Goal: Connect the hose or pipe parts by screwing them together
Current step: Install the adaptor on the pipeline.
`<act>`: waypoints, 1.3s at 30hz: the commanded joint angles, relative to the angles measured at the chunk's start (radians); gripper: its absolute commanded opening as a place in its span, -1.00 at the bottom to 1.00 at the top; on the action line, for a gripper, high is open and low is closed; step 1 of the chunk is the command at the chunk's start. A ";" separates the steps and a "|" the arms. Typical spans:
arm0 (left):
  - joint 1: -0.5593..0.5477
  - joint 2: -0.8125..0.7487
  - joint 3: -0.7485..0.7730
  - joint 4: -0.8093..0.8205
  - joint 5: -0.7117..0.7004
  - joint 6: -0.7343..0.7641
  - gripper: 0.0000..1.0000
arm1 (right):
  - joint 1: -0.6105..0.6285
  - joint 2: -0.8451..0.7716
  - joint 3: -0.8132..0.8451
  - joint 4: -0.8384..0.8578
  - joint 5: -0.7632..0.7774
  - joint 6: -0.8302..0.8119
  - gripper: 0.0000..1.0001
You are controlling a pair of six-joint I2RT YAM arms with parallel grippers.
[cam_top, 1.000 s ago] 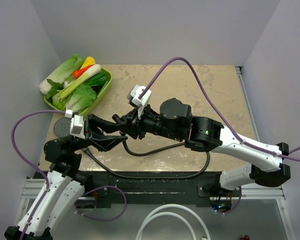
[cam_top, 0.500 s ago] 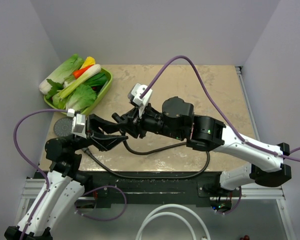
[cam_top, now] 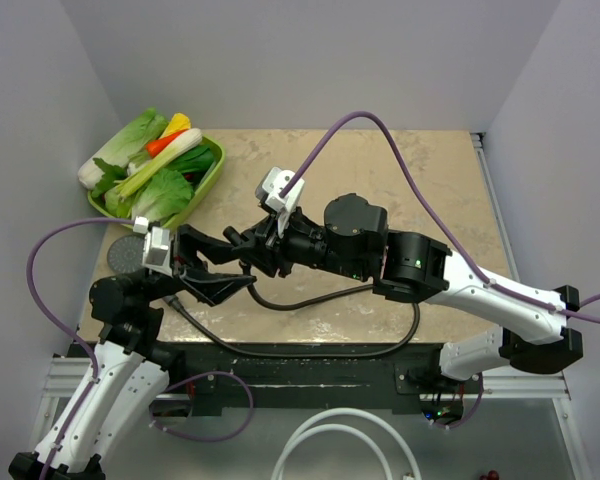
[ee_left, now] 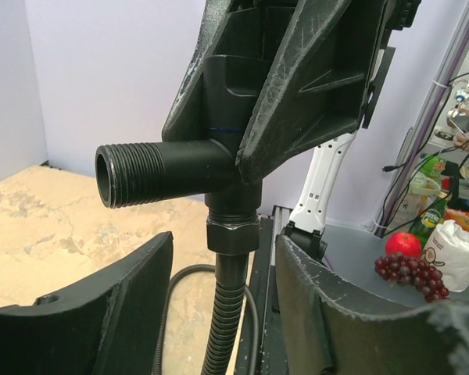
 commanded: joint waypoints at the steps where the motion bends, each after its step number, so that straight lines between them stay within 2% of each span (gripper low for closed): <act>1: 0.003 0.001 0.038 0.048 -0.006 -0.020 0.12 | 0.001 -0.013 0.045 0.049 -0.016 -0.013 -1.00; 3: 0.003 0.002 0.041 0.055 -0.006 -0.025 0.01 | 0.001 -0.013 0.043 0.049 -0.018 -0.013 -1.00; 9: 0.004 0.002 0.042 0.077 -0.006 -0.043 -0.02 | 0.001 -0.013 0.040 0.049 -0.024 -0.015 -1.00; 13: 0.003 0.004 0.034 0.080 -0.006 -0.043 -0.10 | 0.003 -0.013 0.039 0.056 -0.029 -0.014 -1.00; 16: 0.003 0.004 0.031 0.095 -0.006 -0.049 -0.33 | 0.003 -0.009 0.039 0.056 -0.033 -0.013 -1.00; 20: 0.003 0.002 0.028 0.101 -0.004 -0.048 -0.97 | 0.003 -0.008 0.036 0.062 -0.033 -0.012 -1.00; 27: 0.003 -0.001 0.025 0.091 -0.006 -0.040 -1.00 | 0.003 -0.008 0.022 0.079 -0.039 -0.004 -1.00; 29: 0.003 -0.003 0.024 0.091 -0.012 -0.038 -1.00 | 0.003 -0.002 0.022 0.076 -0.043 -0.001 -0.87; 31: 0.004 -0.006 0.022 0.085 -0.015 -0.037 -1.00 | 0.004 -0.002 0.022 0.068 -0.033 0.002 -0.59; 32: 0.004 -0.007 0.022 0.081 -0.015 -0.035 -1.00 | 0.004 -0.003 0.025 0.053 -0.008 0.000 -0.40; 33: 0.004 -0.009 0.024 0.078 -0.016 -0.031 -1.00 | 0.003 -0.008 0.034 0.045 0.008 -0.009 0.04; 34: 0.004 -0.010 0.024 0.072 -0.015 -0.029 -1.00 | 0.004 -0.012 0.040 0.034 0.025 -0.015 0.17; 39: 0.004 -0.016 0.019 0.065 -0.007 -0.026 -1.00 | 0.001 -0.062 0.127 0.007 0.054 -0.073 0.25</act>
